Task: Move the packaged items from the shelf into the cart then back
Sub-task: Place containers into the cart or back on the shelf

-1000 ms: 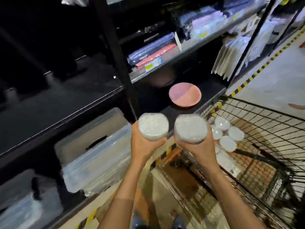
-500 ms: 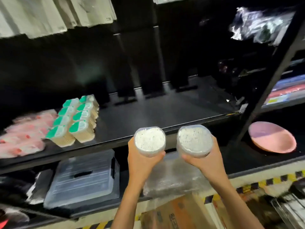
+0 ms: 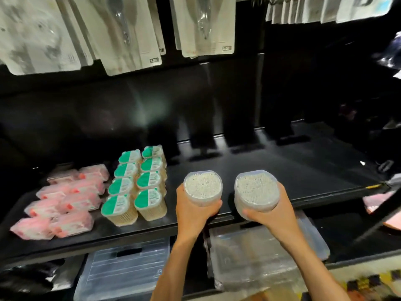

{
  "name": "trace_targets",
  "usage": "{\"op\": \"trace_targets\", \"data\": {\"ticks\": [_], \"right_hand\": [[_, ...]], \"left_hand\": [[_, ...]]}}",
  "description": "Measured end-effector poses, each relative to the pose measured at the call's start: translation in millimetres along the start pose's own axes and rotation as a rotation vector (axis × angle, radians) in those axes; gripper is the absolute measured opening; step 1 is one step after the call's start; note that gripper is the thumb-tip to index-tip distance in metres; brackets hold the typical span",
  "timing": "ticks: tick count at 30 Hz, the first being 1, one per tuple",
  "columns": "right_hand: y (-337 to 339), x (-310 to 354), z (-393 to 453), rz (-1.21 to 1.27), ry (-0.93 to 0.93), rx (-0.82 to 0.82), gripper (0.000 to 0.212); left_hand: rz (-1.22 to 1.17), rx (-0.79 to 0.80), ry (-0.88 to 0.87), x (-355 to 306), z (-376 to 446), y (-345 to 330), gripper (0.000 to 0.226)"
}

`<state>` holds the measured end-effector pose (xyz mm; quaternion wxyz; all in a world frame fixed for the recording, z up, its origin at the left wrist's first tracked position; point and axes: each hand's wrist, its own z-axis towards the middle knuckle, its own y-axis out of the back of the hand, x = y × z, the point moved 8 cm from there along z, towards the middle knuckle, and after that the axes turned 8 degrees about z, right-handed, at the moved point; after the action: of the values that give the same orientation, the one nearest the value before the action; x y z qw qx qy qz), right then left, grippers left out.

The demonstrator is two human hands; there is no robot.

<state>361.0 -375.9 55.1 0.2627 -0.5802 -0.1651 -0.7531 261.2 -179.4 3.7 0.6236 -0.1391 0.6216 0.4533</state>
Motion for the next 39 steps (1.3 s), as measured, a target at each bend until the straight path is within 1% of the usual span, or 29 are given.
{"op": "trace_targets", "data": {"ticks": [2, 3, 7, 8, 11, 14, 17, 20, 25, 29, 33, 34, 37, 38, 39], "right_hand": [[-1, -3, 10, -0.006, 0.001, 0.002, 0.064], [-1, -5, 16, -0.013, 0.003, 0.006, 0.063], [0, -11, 42, -0.026, -0.006, 0.046, 0.056], [2, -13, 49, -0.029, -0.011, 0.046, 0.055], [6, -17, 72, -0.062, -0.014, 0.035, 0.052], [9, -25, 93, -0.08, -0.036, 0.027, 0.05], [14, -34, 108, -0.053, -0.059, 0.023, 0.052], [13, -40, 121, -0.024, -0.082, 0.022, 0.051], [9, -44, 135, -0.018, -0.097, 0.015, 0.05], [7, -45, 142, -0.017, -0.101, 0.017, 0.049], [4, -52, 145, -0.038, -0.112, 0.021, 0.05], [3, -54, 146, -0.048, -0.112, 0.025, 0.05], [1, -59, 149, -0.066, -0.111, 0.042, 0.051], [1, -60, 150, -0.075, -0.109, 0.04, 0.05], [1, -61, 153, -0.089, -0.103, 0.032, 0.048]], "left_hand": [[0.007, -0.007, 0.007, 1, 12, -3, 0.079], [0.007, -0.014, 0.0, -2, 17, -5, 0.078], [0.008, -0.053, -0.08, -19, 47, -10, 0.054], [0.012, -0.069, -0.075, -21, 56, -12, 0.051], [0.055, -0.128, 0.028, -15, 92, -22, 0.045], [0.092, -0.162, 0.179, -1, 124, -33, 0.029], [0.122, -0.158, 0.232, 17, 146, -44, 0.03], [0.145, -0.172, 0.243, 29, 160, -51, 0.03], [0.111, -0.183, 0.241, 40, 174, -59, 0.042], [0.115, -0.171, 0.186, 51, 188, -65, 0.065], [0.092, -0.15, 0.155, 59, 196, -67, 0.077], [0.074, -0.143, 0.165, 60, 193, -67, 0.083], [0.051, -0.092, 0.313, 64, 168, -63, 0.118], [0.063, -0.094, 0.331, 66, 154, -60, 0.118], [0.091, -0.122, 0.313, 65, 139, -54, 0.109]]}}
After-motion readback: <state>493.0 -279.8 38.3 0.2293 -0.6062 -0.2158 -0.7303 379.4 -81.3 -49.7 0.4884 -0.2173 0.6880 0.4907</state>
